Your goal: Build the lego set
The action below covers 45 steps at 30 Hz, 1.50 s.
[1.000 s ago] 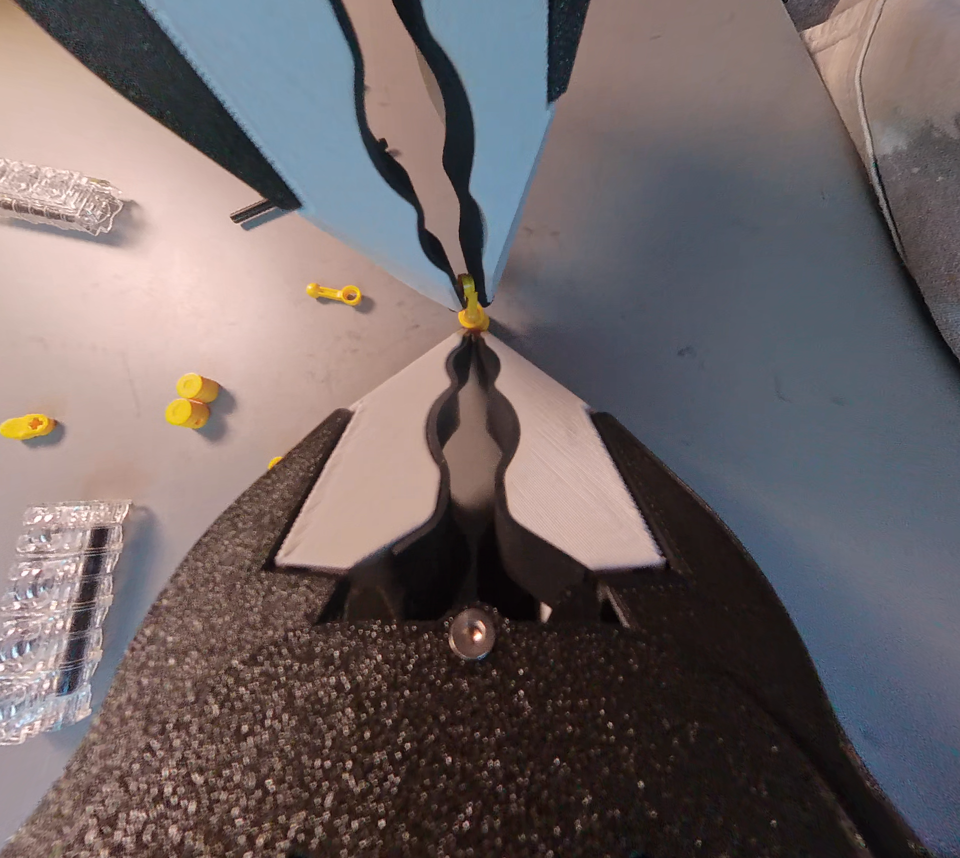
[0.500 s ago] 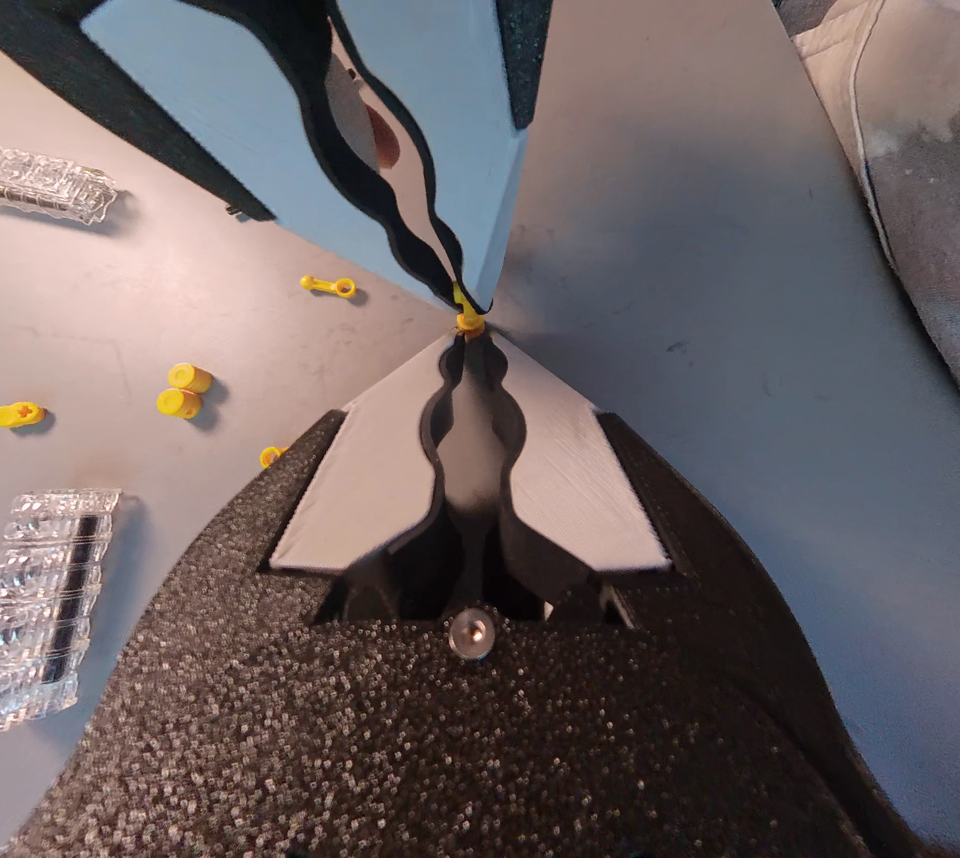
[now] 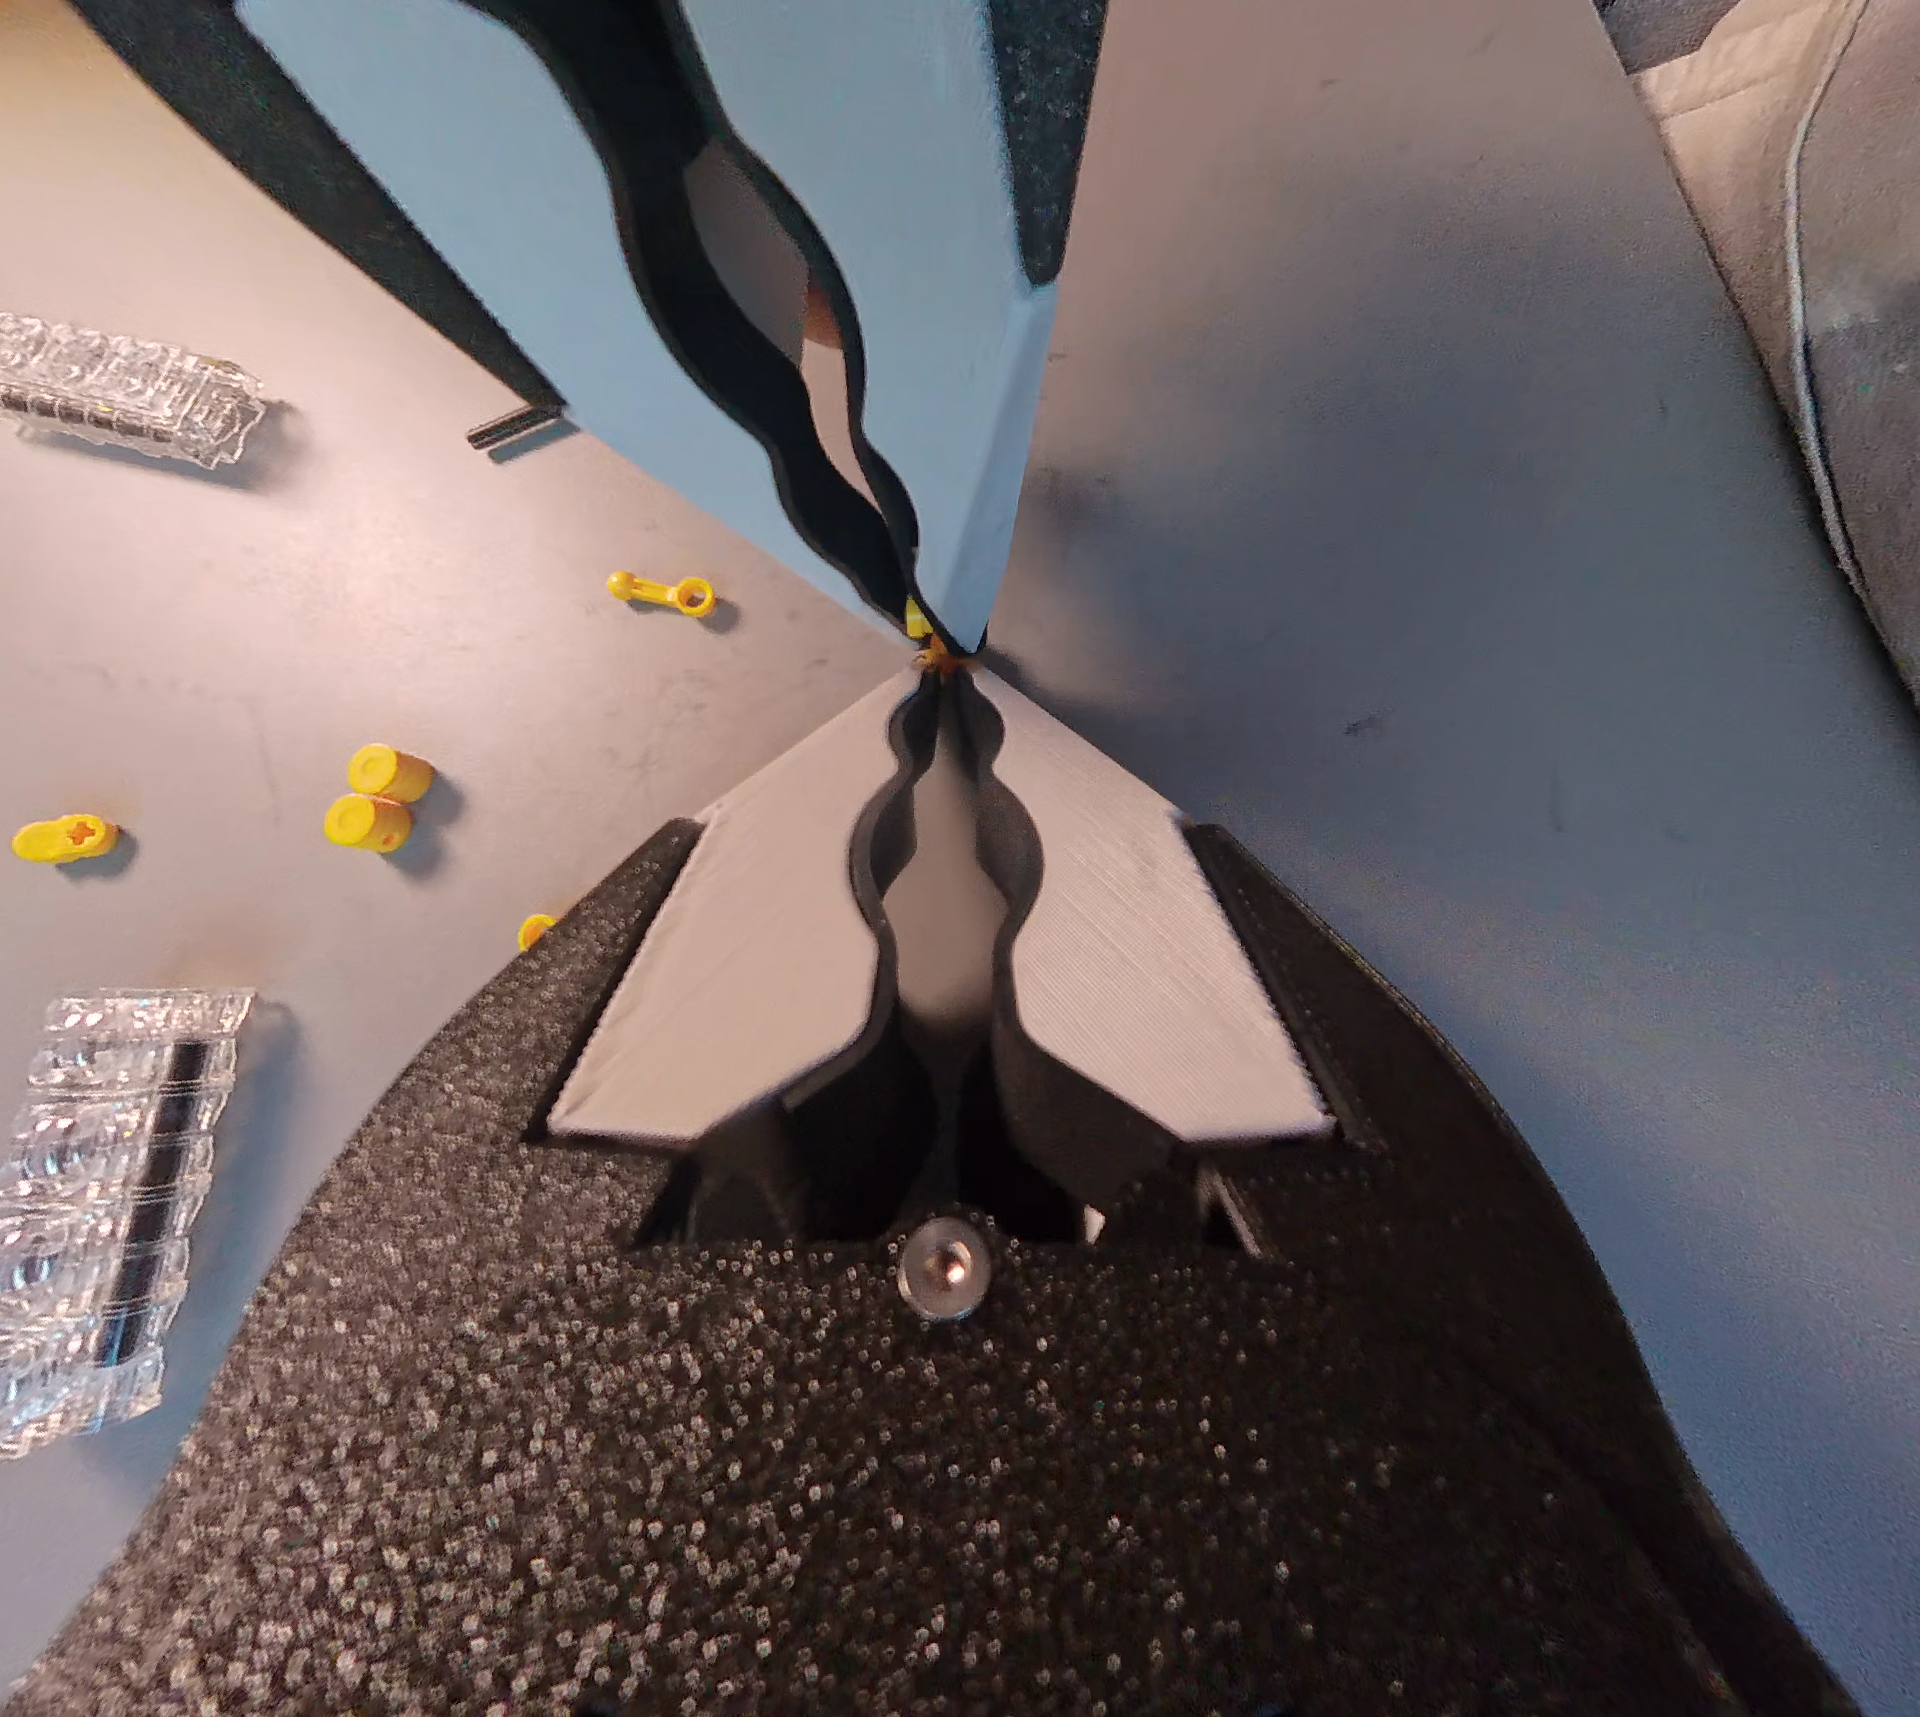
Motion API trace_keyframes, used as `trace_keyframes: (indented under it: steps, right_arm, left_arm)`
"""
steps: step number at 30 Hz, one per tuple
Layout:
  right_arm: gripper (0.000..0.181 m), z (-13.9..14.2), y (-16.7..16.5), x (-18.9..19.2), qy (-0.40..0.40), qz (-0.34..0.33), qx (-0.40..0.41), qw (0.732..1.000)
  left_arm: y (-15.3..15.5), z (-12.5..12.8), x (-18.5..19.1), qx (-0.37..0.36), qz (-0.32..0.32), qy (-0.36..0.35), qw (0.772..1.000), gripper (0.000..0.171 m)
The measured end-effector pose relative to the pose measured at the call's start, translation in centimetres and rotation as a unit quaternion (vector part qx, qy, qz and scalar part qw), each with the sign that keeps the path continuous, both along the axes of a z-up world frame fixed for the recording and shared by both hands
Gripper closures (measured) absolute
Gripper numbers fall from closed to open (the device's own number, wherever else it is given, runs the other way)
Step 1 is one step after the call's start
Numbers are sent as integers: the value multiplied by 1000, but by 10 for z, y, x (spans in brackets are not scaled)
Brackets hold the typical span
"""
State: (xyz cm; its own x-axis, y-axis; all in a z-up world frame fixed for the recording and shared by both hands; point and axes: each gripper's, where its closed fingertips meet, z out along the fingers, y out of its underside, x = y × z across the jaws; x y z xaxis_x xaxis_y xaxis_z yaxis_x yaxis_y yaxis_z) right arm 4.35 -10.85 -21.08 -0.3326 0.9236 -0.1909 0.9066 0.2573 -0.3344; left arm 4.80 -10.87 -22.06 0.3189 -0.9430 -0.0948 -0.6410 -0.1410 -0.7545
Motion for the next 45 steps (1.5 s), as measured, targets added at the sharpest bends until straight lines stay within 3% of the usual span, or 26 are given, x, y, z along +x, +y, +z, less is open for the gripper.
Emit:
trace_keyframes:
  steps: [9,13,24,33,45]
  right_arm:
    - [178,0,1,1,93,-36,6,995]
    - [178,0,1,2,117,-56,-8,992]
    - [178,0,2,3,137,-57,-27,989]
    - [178,-1,3,2,125,-32,-1,992]
    - [177,-3,3,1,44,65,58,995]
  left_arm:
    - [-1,0,1,-13,6,-4,1000,167]
    - [-7,2,0,-41,-7,-15,999,149]
    - [4,0,10,-29,18,-8,999,155]
    - [5,0,8,-17,26,-5,1000,155]
    - [-2,0,2,-38,27,-9,999,153]
